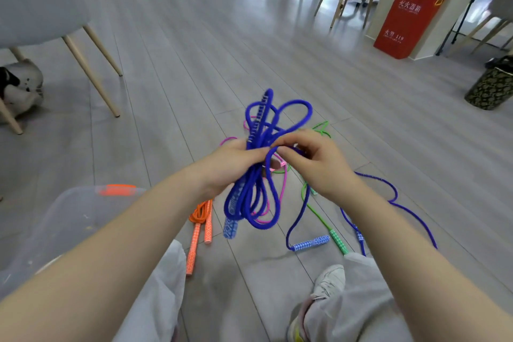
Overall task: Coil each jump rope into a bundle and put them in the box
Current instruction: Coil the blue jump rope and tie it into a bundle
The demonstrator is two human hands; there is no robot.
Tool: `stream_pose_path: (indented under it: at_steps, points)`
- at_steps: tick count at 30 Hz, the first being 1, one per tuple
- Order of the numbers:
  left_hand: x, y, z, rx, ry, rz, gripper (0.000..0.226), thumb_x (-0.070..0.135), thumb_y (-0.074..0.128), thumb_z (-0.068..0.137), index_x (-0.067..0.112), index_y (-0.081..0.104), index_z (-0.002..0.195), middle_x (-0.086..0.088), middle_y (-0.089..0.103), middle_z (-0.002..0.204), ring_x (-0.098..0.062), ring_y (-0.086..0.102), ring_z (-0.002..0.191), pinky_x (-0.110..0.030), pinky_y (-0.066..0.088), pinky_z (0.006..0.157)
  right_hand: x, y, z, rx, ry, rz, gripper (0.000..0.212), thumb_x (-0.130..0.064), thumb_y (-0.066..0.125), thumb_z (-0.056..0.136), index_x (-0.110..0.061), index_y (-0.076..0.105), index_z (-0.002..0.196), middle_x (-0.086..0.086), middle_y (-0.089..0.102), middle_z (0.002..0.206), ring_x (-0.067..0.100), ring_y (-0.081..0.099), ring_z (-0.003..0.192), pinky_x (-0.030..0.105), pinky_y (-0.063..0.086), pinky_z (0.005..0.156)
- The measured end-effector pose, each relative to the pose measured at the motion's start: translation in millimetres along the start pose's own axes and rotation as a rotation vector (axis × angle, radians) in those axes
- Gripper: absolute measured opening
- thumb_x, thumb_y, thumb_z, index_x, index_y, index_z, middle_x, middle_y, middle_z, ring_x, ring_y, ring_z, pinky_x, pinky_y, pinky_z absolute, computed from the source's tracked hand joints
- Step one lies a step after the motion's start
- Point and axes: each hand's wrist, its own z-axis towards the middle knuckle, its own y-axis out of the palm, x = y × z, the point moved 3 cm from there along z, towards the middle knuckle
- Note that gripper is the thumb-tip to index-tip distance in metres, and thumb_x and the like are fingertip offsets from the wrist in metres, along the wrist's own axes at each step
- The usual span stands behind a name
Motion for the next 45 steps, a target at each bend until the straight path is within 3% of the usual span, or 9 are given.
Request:
stream_pose_path:
  at_steps: [2, 6, 13, 17, 23, 30, 33, 39, 45]
  points:
    - [-3.2, 5.3, -0.2, -0.034, -0.048, -0.080, 0.018, 0.022, 0.055, 0.095, 0.012, 0.067, 0.106, -0.005, 0.074, 0.088, -0.015, 0.068, 0.076, -0.029, 0.055, 0.073, -0.9, 0.6, 0.7, 0.021, 0.010, 0.047, 0.012, -0.011, 0.066, 0.089, -0.021, 0.070, 0.094, -0.001, 0.069, 0.092, 0.020, 0.064, 0.086, 0.038, 0.053, 0.080]
    - [-3.0, 8.5, -2.6, -0.034, -0.118, -0.326, 0.022, 0.022, 0.049, 0.099, 0.008, 0.066, 0.095, -0.006, 0.072, 0.075, -0.015, 0.069, 0.064, -0.026, 0.056, 0.059, 5.3, -1.7, 0.9, 0.044, 0.025, 0.096, 0.006, -0.014, 0.068, 0.086, -0.019, 0.069, 0.089, 0.002, 0.071, 0.087, 0.036, 0.062, 0.082, 0.052, 0.052, 0.076]
    - [-2.9, 5.8, -6.9, -0.206, -0.157, -0.202, 0.011, 0.016, 0.056, 0.095, 0.009, 0.061, 0.089, -0.003, 0.058, 0.069, -0.015, 0.061, 0.065, -0.026, 0.056, 0.066, 7.2, 2.4, -3.8, 0.000, -0.077, -0.081, 0.008, -0.017, 0.069, 0.086, -0.018, 0.064, 0.092, -0.010, 0.063, 0.083, 0.009, 0.055, 0.069, 0.026, 0.044, 0.064]
    - [-0.9, 3.7, -7.0, -0.275, -0.150, -0.163, 0.010, 0.014, 0.051, 0.098, 0.009, 0.054, 0.090, -0.001, 0.050, 0.065, -0.015, 0.054, 0.062, -0.029, 0.051, 0.071, 8.6, -0.8, -5.3, -0.048, 0.054, 0.015, 0.029, -0.027, 0.071, 0.085, -0.021, 0.043, 0.086, -0.002, 0.055, 0.070, 0.012, 0.045, 0.060, 0.029, 0.042, 0.058]
    - [8.7, -17.9, 2.9, -0.080, -0.044, -0.289, 0.021, 0.012, 0.049, 0.098, 0.012, 0.050, 0.076, 0.001, 0.051, 0.062, -0.014, 0.054, 0.059, -0.027, 0.052, 0.066, 13.5, -25.1, -4.1, -0.091, 0.208, 0.065, 0.023, -0.034, 0.066, 0.089, -0.016, 0.052, 0.090, 0.008, 0.050, 0.064, 0.013, 0.046, 0.056, 0.032, 0.041, 0.059]
    - [10.3, -77.7, 17.5, 0.470, 0.068, -0.598, 0.025, 0.017, 0.048, 0.099, 0.014, 0.051, 0.074, 0.006, 0.053, 0.051, -0.008, 0.055, 0.050, -0.024, 0.052, 0.059, 41.8, -69.2, -9.3, -0.019, 0.305, -0.130, 0.008, -0.028, 0.059, 0.092, -0.025, 0.063, 0.085, -0.013, 0.057, 0.059, 0.009, 0.049, 0.058, 0.036, 0.044, 0.067]
    - [3.9, -84.0, 19.8, 0.556, 0.045, -0.600, 0.025, 0.019, 0.050, 0.098, 0.015, 0.052, 0.073, 0.007, 0.053, 0.049, -0.009, 0.055, 0.054, -0.025, 0.050, 0.064, 37.8, -71.0, -8.4, 0.089, 0.358, -0.010, 0.015, -0.019, 0.055, 0.095, -0.018, 0.064, 0.083, -0.012, 0.057, 0.057, 0.009, 0.048, 0.056, 0.035, 0.042, 0.061]
    - [-4.2, -39.4, 19.0, 0.351, -0.021, -0.386, 0.013, 0.013, 0.054, 0.095, 0.011, 0.056, 0.082, 0.004, 0.057, 0.052, -0.013, 0.056, 0.059, -0.026, 0.048, 0.062, 2.4, -23.0, -0.7, 0.180, 0.289, 0.341, 0.008, -0.009, 0.057, 0.095, -0.013, 0.060, 0.089, 0.001, 0.057, 0.063, 0.009, 0.049, 0.050, 0.023, 0.042, 0.051]
    - [-3.2, -3.2, 7.1, 0.131, -0.030, -0.310, 0.012, 0.020, 0.056, 0.095, 0.011, 0.061, 0.089, 0.001, 0.061, 0.068, -0.013, 0.061, 0.071, -0.029, 0.051, 0.071, -8.1, 9.6, 0.6, 0.107, 0.186, 0.269, 0.009, -0.004, 0.063, 0.090, -0.012, 0.063, 0.088, -0.002, 0.061, 0.066, -0.002, 0.055, 0.053, 0.010, 0.041, 0.052]
